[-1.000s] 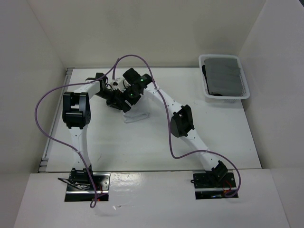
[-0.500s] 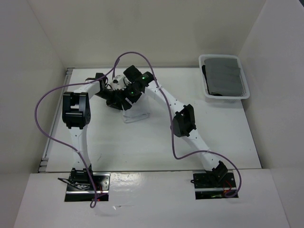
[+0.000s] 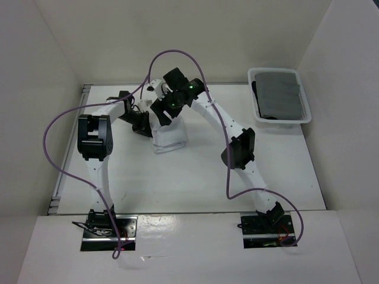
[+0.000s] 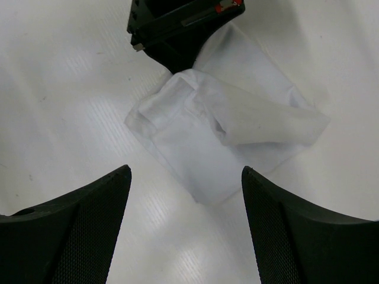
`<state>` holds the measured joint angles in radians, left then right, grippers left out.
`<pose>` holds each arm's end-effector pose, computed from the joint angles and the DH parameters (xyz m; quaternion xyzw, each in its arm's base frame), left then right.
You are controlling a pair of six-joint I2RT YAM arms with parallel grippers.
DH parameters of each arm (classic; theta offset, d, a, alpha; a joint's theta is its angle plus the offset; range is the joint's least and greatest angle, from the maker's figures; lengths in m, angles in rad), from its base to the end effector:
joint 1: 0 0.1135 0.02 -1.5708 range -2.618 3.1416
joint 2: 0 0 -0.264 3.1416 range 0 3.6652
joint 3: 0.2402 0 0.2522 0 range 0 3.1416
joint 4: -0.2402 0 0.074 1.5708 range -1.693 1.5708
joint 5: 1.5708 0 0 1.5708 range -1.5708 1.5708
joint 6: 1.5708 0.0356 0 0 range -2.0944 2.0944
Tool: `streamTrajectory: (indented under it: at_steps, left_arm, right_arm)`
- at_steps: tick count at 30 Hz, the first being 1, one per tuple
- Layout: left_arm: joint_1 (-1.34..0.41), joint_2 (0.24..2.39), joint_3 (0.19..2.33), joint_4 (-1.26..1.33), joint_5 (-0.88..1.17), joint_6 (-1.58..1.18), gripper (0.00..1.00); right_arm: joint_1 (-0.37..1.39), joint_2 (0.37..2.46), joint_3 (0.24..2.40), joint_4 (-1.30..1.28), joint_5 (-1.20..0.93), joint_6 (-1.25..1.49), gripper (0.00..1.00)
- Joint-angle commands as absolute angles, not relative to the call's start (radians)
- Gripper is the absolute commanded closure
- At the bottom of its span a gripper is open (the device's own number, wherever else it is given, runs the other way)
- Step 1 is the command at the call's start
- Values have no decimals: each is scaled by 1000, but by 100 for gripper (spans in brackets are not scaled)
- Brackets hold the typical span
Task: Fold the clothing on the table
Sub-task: Fold the skirt
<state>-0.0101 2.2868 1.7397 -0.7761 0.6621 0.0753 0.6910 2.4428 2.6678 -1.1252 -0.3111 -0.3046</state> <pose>0.4585 -0.0265 0.1375 0.0802 0.9359 -0.3186 0.1272 0.3896 0.3363 0.3119 -0.4902 0.7953 0.2060 0.2909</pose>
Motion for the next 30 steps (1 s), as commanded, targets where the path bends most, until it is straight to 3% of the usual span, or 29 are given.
streamTrajectory:
  at_steps: [1, 30]
  left_arm:
    - [-5, 2269, 1710, -805, 583, 121, 92]
    - [5, 2260, 1692, -805, 592, 140, 92]
  right_arm:
    - [675, 2450, 2665, -1146, -282, -321, 20]
    - [646, 2637, 2761, -1039, -63, -200, 20]
